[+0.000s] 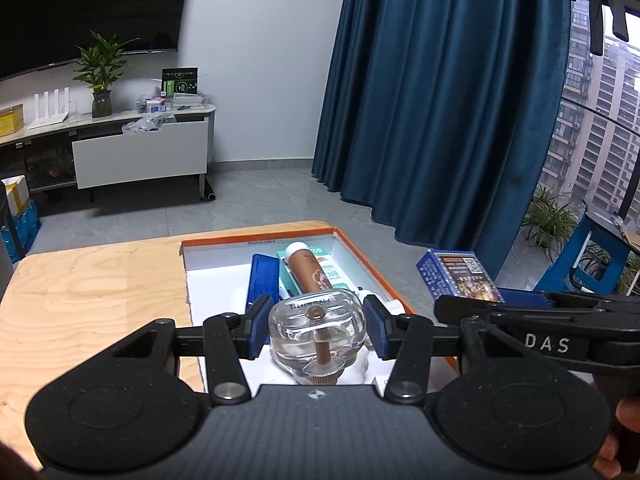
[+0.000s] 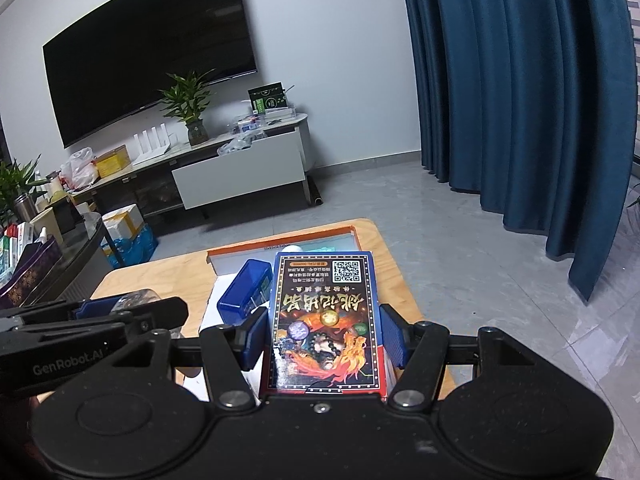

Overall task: Organize rigid objects
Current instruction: 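Carry the glass bottle and card box over the orange-rimmed box, then lower the glass bottle with left tool while right tool lowers the card box into the box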

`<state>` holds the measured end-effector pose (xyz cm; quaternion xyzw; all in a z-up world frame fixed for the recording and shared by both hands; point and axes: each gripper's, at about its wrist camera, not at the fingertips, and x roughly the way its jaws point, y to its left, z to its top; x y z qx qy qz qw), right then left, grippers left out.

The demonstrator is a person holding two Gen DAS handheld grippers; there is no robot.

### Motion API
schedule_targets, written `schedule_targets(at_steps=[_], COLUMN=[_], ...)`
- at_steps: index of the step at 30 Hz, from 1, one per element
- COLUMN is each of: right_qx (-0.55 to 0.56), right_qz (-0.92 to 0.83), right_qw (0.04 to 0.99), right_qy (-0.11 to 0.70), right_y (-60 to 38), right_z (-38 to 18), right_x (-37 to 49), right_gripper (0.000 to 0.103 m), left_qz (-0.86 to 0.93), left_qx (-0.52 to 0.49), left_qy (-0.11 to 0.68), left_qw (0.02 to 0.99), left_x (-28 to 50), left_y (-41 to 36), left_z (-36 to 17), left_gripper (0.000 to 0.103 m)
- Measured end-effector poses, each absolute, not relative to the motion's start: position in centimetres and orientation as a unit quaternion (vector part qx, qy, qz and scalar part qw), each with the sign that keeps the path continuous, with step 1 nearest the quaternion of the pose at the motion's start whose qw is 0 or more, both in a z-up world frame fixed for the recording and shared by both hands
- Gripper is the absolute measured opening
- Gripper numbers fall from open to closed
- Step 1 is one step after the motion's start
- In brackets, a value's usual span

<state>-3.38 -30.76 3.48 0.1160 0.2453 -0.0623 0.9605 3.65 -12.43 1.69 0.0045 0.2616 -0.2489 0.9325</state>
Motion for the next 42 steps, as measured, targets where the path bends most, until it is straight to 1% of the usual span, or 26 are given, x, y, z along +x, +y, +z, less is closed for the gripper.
schedule_targets(at_steps=[13, 42], right_qx=[0.119, 0.124], right_qz=[-0.047, -0.039], right_qw=[0.957, 0.956], right_qy=[0.259, 0.262], right_y=[-31.2, -31.8], right_z=[3.0, 2.3], right_x=[-2.5, -1.5], right_gripper=[0.071, 0.071], left_qz=[-0.245, -0.246], left_qx=[0.006, 0.007], left_qy=[0.274, 0.282], left_qw=[0.930, 0.927], left_x=[3.7, 4.0], left_y=[-12.7, -12.8], left_z=[1.4, 1.3], left_gripper=[0.050, 0.050])
